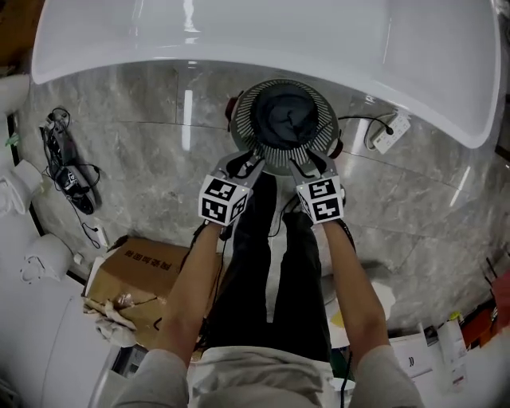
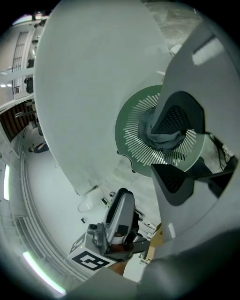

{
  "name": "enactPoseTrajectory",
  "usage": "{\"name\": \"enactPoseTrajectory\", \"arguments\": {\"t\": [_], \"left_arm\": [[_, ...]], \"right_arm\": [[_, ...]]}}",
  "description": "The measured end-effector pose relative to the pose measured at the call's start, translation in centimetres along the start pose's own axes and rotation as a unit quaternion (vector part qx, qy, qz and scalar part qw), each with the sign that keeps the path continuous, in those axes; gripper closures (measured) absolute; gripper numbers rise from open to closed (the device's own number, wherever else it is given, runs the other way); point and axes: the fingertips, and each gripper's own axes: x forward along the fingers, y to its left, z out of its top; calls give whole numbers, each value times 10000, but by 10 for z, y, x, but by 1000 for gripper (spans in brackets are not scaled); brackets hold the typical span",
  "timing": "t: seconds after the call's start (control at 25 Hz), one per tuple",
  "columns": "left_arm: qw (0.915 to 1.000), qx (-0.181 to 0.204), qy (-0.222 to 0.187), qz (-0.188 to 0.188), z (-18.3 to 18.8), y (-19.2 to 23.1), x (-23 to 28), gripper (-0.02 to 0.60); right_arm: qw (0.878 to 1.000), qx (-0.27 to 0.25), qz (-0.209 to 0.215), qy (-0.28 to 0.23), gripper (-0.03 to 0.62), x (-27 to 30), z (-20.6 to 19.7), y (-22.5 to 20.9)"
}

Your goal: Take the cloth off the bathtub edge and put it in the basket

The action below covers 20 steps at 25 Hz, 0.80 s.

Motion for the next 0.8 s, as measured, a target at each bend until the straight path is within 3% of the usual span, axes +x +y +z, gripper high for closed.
{"name": "enactPoseTrajectory", "arguments": {"t": [0.44, 0.6, 0.8], "left_arm": [[9979, -270, -496, 305, 16, -95, -73, 399], [9956, -439, -688, 451, 27, -131, -121, 399], [9907, -595, -1046, 640, 52, -160, -188, 399]], "right_arm": [[9988, -422, 166, -196, 419, -127, 17, 25], [9971, -526, 421, -358, 419, -187, 24, 50], [9957, -488, 438, -648, 419, -257, 53, 76]]}}
